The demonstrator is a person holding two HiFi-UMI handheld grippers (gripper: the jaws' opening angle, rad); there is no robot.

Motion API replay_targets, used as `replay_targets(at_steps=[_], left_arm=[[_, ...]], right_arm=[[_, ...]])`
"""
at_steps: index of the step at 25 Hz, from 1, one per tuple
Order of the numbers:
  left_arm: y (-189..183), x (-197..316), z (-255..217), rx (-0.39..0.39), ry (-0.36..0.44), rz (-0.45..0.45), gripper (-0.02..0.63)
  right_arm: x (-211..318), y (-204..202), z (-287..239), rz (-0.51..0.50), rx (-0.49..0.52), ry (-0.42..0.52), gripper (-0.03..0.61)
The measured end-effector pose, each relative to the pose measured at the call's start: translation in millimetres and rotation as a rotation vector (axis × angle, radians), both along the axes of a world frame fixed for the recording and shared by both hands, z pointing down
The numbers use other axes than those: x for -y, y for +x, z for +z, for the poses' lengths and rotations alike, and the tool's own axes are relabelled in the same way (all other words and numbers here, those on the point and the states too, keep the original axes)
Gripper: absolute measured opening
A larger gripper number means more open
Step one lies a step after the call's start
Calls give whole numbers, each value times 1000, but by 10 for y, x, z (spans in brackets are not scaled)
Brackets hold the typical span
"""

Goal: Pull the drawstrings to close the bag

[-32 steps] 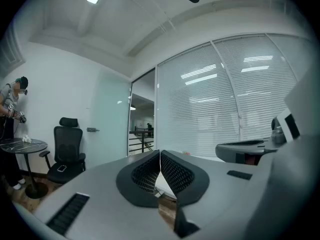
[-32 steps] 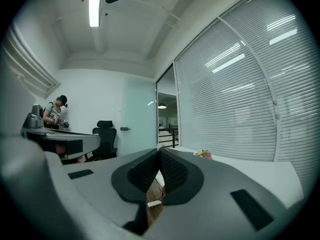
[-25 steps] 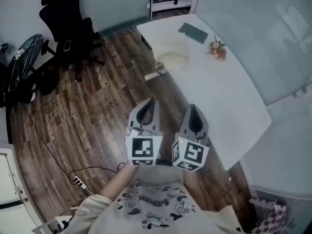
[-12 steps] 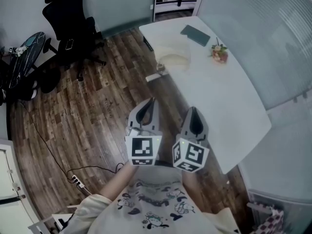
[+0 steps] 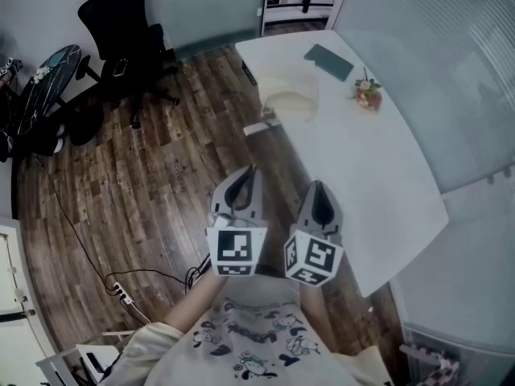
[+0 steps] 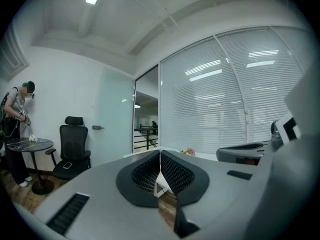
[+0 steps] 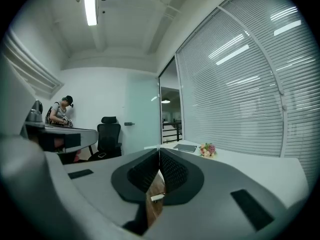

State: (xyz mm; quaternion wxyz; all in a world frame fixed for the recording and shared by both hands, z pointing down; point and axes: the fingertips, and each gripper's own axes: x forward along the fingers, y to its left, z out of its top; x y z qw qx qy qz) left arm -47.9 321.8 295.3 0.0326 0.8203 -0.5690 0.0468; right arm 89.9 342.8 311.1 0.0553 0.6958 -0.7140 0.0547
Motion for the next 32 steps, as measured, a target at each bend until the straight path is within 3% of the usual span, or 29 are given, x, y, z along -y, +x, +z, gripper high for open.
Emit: replay_targets(at_steps=[12, 26, 32], left_arm=[[-129, 637, 297, 14, -45, -22, 43], [-144, 2224, 491, 19, -103, 90, 43], [-165, 2655, 699, 41, -167, 135, 43]], right_arm=[[619, -32, 264, 9, -10, -53, 15], [2120, -1, 434, 101, -42, -118, 15], [2514, 45, 665, 151, -34, -196, 15]])
